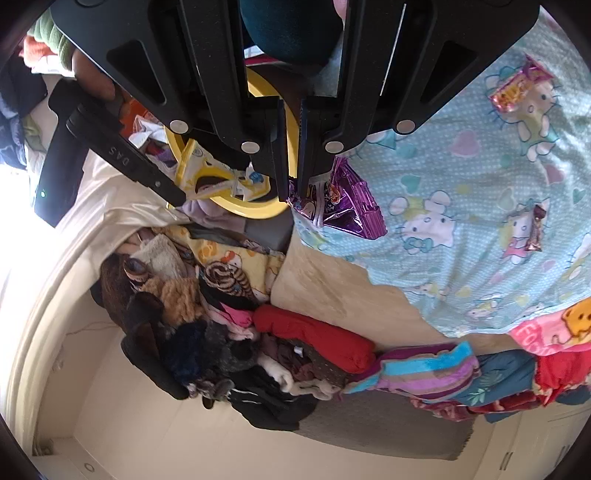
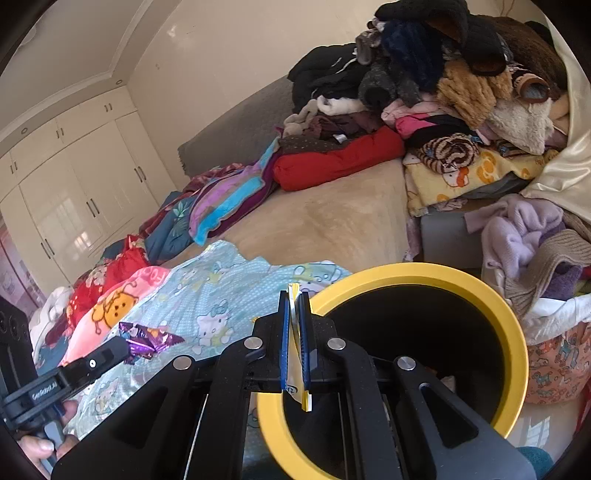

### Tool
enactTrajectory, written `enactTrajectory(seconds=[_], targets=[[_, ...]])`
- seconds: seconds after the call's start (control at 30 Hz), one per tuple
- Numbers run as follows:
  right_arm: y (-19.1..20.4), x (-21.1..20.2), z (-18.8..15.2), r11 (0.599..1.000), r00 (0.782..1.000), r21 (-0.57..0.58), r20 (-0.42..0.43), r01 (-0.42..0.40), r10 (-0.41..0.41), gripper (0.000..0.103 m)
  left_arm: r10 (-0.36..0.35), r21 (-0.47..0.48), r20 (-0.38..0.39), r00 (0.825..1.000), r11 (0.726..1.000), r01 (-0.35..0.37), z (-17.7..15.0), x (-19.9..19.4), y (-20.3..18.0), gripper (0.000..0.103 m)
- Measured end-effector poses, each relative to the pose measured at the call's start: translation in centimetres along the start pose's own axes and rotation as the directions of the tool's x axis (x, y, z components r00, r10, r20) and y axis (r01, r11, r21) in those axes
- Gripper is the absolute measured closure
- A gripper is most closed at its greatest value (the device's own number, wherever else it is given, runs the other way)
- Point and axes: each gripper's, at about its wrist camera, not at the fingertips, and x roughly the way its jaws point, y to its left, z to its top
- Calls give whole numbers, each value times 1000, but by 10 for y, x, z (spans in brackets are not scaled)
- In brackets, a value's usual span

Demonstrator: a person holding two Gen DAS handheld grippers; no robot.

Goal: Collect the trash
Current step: 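Carry the purple wrapper with the left tool while the right tool carries the yellow wrapper to the bin, then open the left tool over the bin while the right tool releases the yellow wrapper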

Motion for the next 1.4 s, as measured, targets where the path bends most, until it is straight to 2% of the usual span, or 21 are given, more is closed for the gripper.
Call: enactTrajectory(seconds=[0.77, 1.4], targets=[[-44, -6, 6, 996, 996, 35, 12, 87, -87, 98, -53, 98, -83, 995, 993, 61, -24, 27, -43, 101], [-72, -3, 4, 988, 990, 75, -2, 138, -139, 98, -81, 171, -167, 983, 979, 110, -48, 60, -73, 101]])
